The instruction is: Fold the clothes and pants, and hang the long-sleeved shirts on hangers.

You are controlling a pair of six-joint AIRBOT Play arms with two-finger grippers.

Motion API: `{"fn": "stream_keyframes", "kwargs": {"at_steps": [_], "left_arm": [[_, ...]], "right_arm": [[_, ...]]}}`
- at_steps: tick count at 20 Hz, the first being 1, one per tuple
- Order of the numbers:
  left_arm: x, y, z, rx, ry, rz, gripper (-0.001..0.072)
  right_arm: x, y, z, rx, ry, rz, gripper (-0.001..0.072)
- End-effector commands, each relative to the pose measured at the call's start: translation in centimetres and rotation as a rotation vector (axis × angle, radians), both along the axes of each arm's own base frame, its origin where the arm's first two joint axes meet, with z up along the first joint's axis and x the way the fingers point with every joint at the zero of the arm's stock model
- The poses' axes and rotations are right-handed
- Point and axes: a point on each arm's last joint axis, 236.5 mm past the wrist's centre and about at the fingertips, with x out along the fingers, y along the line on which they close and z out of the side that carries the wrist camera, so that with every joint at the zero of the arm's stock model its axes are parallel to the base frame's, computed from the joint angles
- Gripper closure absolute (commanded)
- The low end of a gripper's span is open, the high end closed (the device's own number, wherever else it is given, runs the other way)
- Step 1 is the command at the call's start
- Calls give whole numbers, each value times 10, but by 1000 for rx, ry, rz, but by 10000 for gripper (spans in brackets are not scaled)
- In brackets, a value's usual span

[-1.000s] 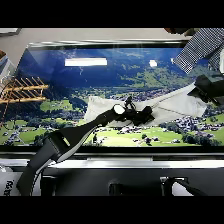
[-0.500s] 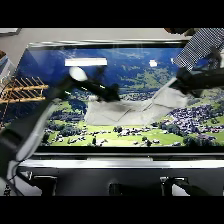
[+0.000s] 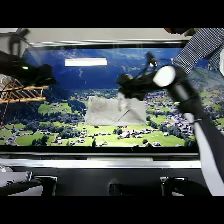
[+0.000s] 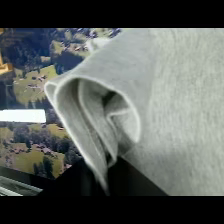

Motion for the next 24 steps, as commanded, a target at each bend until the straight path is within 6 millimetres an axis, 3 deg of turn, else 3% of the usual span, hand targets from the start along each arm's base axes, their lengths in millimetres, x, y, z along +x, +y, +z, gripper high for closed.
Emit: {"fn": "stream_keyframes", "kwargs": {"at_steps": [1, 3, 5, 10, 15, 16, 19, 21, 22, 24], "left_arm": [[-8, 36, 18, 41, -43, 74, 687], [-8, 36, 17, 42, -40, 75, 687], [-8, 36, 17, 42, -41, 74, 687], [-8, 36, 14, 42, -35, 75, 687], [-7, 36, -3, 41, 0, 79, 687], [-8, 36, -7, 42, 14, 79, 687], [-8, 36, -14, 42, 28, 80, 687], [-7, 36, -13, 41, 22, 82, 687], [-7, 36, -13, 41, 22, 82, 687], [-7, 36, -13, 41, 22, 82, 687]], "right_arm": [[5, 63, -21, 97, 7, -26, 682], [7, 81, -35, 123, 20, -30, 682], [10, 87, -47, 138, 47, -44, 682], [16, 91, -64, 144, 72, -60, 682], [12, 97, -74, 150, 93, -33, 647], [11, 100, -76, 156, 101, -27, 624], [9, 108, -78, 182, 103, 7, 419], [11, 113, -72, 208, 79, 21, 198], [11, 115, -68, 220, 60, 38, 157], [13, 115, -59, 230, 30, 52, 157]]}}
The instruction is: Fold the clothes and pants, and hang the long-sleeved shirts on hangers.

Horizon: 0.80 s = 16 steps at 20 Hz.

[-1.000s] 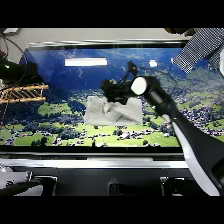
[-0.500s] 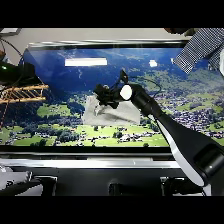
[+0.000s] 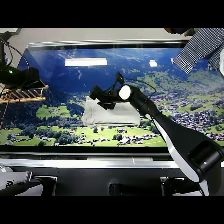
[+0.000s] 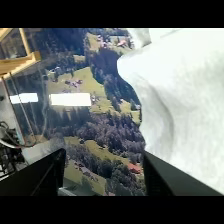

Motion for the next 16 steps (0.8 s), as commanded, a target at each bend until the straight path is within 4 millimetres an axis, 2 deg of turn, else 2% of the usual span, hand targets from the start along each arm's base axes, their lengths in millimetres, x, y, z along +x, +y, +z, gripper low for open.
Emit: {"fn": "stream_keyframes", "kwargs": {"at_steps": [1, 2, 4, 5, 7, 8, 9, 11, 13, 16], "left_arm": [[0, 0, -1, 0, 1, 2, 687], [0, 0, -1, 0, 1, 2, 686], [-1, 0, 0, 0, 1, 1, 687], [-2, 0, 0, 0, 3, 0, 687], [-4, 1, 0, 2, 8, -3, 686], [-5, 1, 1, 4, 6, -5, 687], [-5, 1, 2, 7, 1, -13, 687], [-6, 1, 4, 7, -3, -12, 687], [-6, 1, 4, 7, -3, -13, 686], [-6, 1, 4, 7, -4, -12, 686]], "right_arm": [[4, -2, 19, 34, -52, 22, 157], [8, -12, 27, 36, -58, 14, 157], [17, -53, 51, 20, -84, 15, 157], [20, -86, 63, -4, -96, 23, 156], [23, -165, 73, -95, -99, 21, 149], [23, -207, 73, -157, -96, 12, 145], [22, -251, 69, -222, -89, -7, 82], [22, -317, 56, -249, -50, -62, 71], [17, -346, 27, -216, 0, -93, 71], [1, -341, -34, -163, 68, -26, 70]]}}
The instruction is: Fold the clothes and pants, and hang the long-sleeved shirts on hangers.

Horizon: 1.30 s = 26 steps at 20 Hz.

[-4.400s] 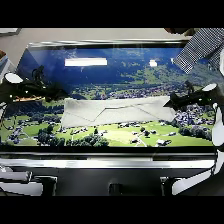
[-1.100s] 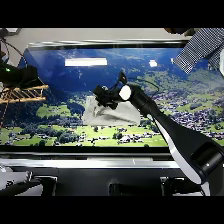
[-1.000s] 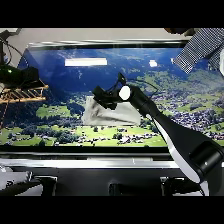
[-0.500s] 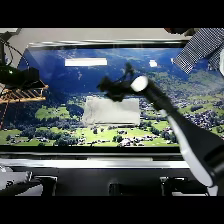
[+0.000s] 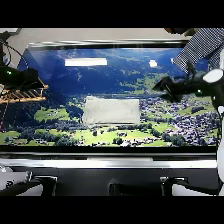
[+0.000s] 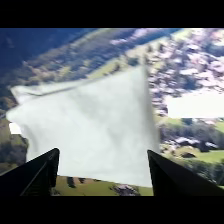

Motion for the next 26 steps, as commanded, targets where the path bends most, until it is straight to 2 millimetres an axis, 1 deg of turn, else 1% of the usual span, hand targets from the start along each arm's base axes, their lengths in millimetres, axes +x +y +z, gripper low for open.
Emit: {"fn": "stream_keyframes", "kwargs": {"at_steps": [1, 2, 4, 7, 9, 12, 13, 15, 17, 18, 19, 20, 21, 23, 25, 26], "left_arm": [[0, 1, 0, 2, -1, -1, 686], [0, 1, 0, 1, -1, -1, 686], [0, 1, 0, 1, -2, -1, 686], [0, 1, 0, 1, -1, -1, 686], [0, 1, 0, 1, -1, -1, 686], [0, 1, 0, 1, -1, -1, 686], [0, 0, 0, 1, -1, -1, 686], [0, 1, 0, 1, -1, -1, 686], [1, 0, 0, 1, -3, -1, 686], [0, 1, 0, 1, -3, 0, 686], [0, 0, 0, 1, -3, -1, 686], [0, 0, 0, 1, -3, -1, 686], [0, 0, 0, 1, -3, -1, 686], [0, 0, 0, 1, -3, -1, 686], [0, 0, 0, 1, -3, -1, 686], [0, 1, 0, 2, -3, -2, 686]], "right_arm": [[-24, -6, -59, 70, 70, 66, 70], [-26, 1, -77, 99, 87, 71, 70], [-28, 14, -101, 141, 116, 86, 71], [-28, 43, -125, 162, 135, 137, 73], [-28, 61, -139, 138, 138, 163, 78], [-23, 81, -148, 103, 115, 174, 151], [-22, 85, -150, 94, 112, 174, 192], [-21, 90, -151, 83, 108, 173, 200], [-20, 93, -150, 85, 103, 170, 361], [-19, 93, -148, 86, 99, 175, 532], [-17, 95, -143, 94, 83, 182, 675], [-13, 96, -134, 101, 62, 181, 681], [-5, 97, -121, 105, 30, 178, 682], [18, 93, -91, 116, -15, 129, 683], [51, 76, -52, 123, -65, 45, 683], [67, 62, -34, 115, -101, 7, 683]]}}
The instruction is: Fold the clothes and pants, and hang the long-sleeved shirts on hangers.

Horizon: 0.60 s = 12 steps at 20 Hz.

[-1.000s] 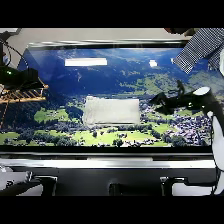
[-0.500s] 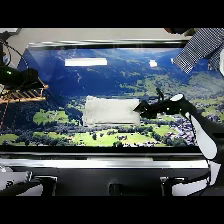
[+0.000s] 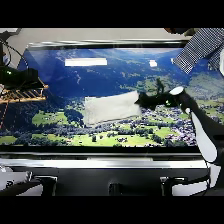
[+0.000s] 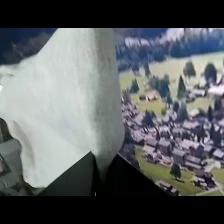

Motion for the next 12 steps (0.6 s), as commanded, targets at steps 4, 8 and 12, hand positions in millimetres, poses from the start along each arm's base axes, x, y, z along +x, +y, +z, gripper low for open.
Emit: {"fn": "stream_keyframes", "kwargs": {"at_steps": [4, 8, 12], "left_arm": [[0, 1, 0, 8, -6, -16, 686], [0, 1, 0, 9, -8, -19, 686], [0, 1, 0, 9, -7, -19, 686]], "right_arm": [[86, -100, 112, -11, -185, -302, 683], [102, -215, 151, -52, -267, -537, 683], [78, -342, 165, -87, -260, -812, 683]]}}
